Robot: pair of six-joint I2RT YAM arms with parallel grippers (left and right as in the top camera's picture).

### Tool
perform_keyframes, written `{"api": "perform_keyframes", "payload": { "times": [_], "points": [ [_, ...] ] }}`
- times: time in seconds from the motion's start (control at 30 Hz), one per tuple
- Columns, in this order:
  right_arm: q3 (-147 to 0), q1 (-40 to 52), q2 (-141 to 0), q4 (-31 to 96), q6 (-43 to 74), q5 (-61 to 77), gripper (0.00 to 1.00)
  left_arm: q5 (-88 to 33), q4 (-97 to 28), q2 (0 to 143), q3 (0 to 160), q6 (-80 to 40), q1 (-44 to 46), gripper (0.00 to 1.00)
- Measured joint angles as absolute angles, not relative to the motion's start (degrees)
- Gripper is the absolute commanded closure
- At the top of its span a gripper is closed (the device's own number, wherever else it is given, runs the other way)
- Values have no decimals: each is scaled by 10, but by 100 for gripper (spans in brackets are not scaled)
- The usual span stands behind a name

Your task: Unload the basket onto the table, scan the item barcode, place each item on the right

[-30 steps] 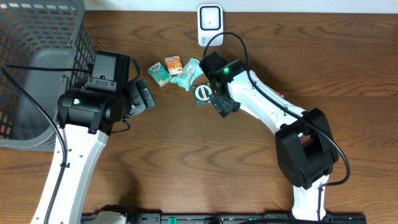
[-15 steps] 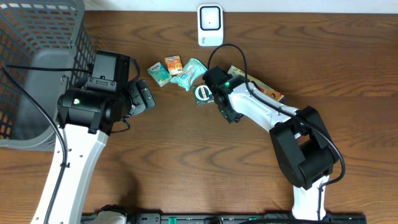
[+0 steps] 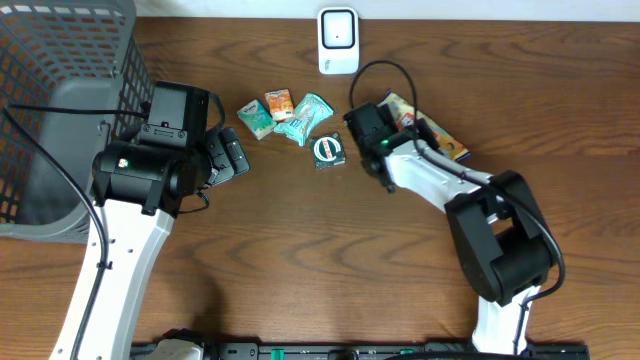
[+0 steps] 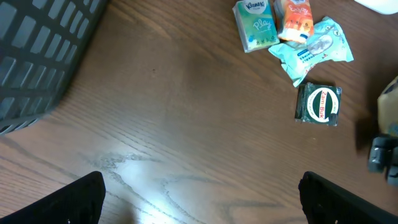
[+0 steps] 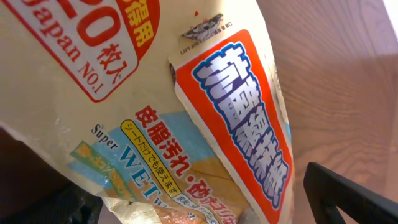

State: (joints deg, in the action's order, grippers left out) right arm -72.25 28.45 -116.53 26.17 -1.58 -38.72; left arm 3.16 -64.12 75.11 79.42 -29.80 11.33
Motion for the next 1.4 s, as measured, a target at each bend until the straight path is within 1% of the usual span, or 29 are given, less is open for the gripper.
{"api": "perform_keyframes", "payload": {
  "times": [0.03, 0.07, 0.2, 0.23, 0.47, 0.67, 0.87, 1.0, 1.1, 1.23, 1.4],
  "points": [
    [-720, 277, -1164, 253, -22, -377, 28, 32, -641, 751, 794, -298, 113, 2],
    [-718, 270, -1164, 248, -28, -364, 41, 32, -641, 751, 794, -298, 113, 2],
    [-709, 245, -1166, 242, -45, -328, 84, 32, -641, 751, 794, -298, 113, 3],
    [-708, 241, -1166, 241, -50, -328, 98, 32, -641, 751, 794, -298, 113, 2],
    [-725, 221, -1160, 269, -55, -310, 99, 32, -641, 751, 794, -298, 113, 2],
    [-792, 214, -1163, 394, -42, -236, 99, 32, -642, 751, 794, -298, 113, 2],
    [-918, 211, -1181, 559, -29, -32, 99, 32, -641, 751, 794, -298, 113, 2],
    [-971, 207, -1182, 621, -41, 128, 99, 32, -641, 751, 794, -298, 113, 2],
    [-981, 192, -1182, 643, -47, 230, 99, 32, -641, 751, 794, -298, 113, 2],
    [-981, 139, -1185, 672, -65, 356, 99, 32, -641, 751, 794, -298, 113, 2],
    [-963, 72, -1185, 664, -96, 435, 99, 32, -641, 751, 794, -298, 113, 2]
  ]
}}
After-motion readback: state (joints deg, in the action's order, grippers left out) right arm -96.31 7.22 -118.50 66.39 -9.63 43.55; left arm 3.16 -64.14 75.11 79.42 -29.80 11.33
